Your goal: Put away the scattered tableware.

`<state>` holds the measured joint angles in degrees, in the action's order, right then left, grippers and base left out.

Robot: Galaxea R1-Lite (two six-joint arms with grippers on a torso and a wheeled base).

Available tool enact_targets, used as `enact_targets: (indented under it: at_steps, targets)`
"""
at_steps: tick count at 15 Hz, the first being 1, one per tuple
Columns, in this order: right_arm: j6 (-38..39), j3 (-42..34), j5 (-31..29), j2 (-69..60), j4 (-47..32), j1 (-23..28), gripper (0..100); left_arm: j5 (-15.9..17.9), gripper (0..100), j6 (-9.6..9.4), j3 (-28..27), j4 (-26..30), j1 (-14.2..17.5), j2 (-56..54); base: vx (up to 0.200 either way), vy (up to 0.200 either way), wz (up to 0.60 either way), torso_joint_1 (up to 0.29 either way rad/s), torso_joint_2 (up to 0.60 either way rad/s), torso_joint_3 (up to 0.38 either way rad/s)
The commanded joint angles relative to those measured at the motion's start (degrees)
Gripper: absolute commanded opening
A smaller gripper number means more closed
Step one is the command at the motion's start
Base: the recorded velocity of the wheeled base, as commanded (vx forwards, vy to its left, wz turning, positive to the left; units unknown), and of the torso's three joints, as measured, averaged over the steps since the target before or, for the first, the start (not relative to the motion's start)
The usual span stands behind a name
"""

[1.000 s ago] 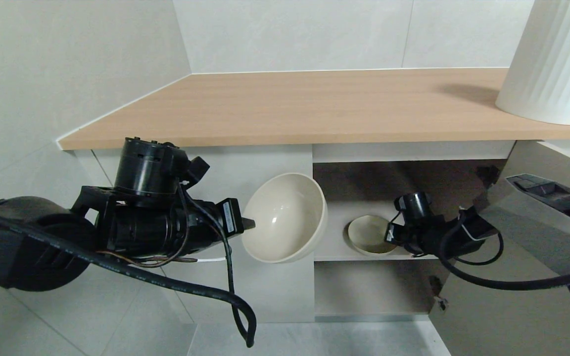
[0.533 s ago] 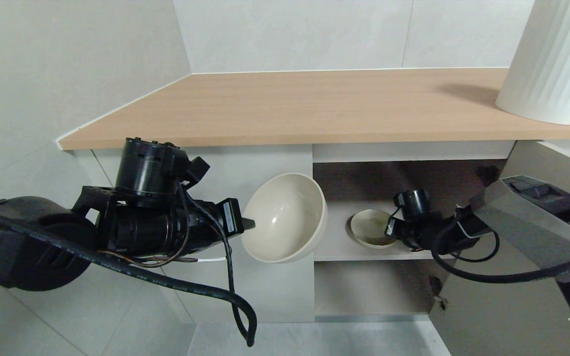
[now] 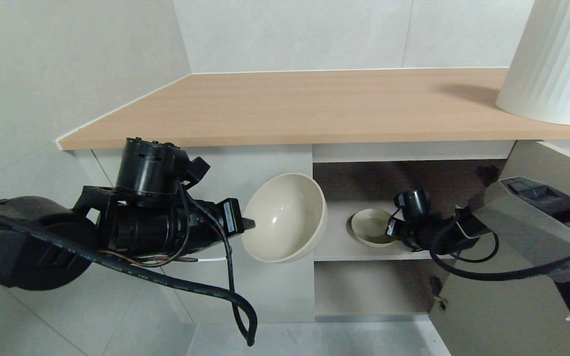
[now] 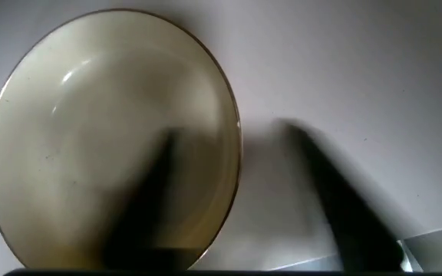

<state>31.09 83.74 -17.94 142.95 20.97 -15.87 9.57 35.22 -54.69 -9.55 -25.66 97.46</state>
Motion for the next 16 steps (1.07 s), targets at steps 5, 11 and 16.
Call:
enact_targets:
  at_steps: [5,11,16]
  targets:
    - [0.2,-1.8,0.1,-2.5,0.0,-0.1,100,0.0,0,0.03,0.1,-0.1,-0.4,0.1,0.0,0.0,0.0,0.0,0.0,0.0]
    - [-0.3,-14.3,6.2,-15.0,0.0,-3.8,100,-7.4,0,-0.33,-0.3,5.4,-5.8,7.0,0.0,0.0,0.0,0.0,0.0,0.0]
    - [-5.0,-22.5,10.1,-23.9,-0.6,-10.8,100,-12.6,0,-0.41,-0.5,7.2,-9.2,12.0,0.0,0.0,0.0,0.0,0.0,0.0]
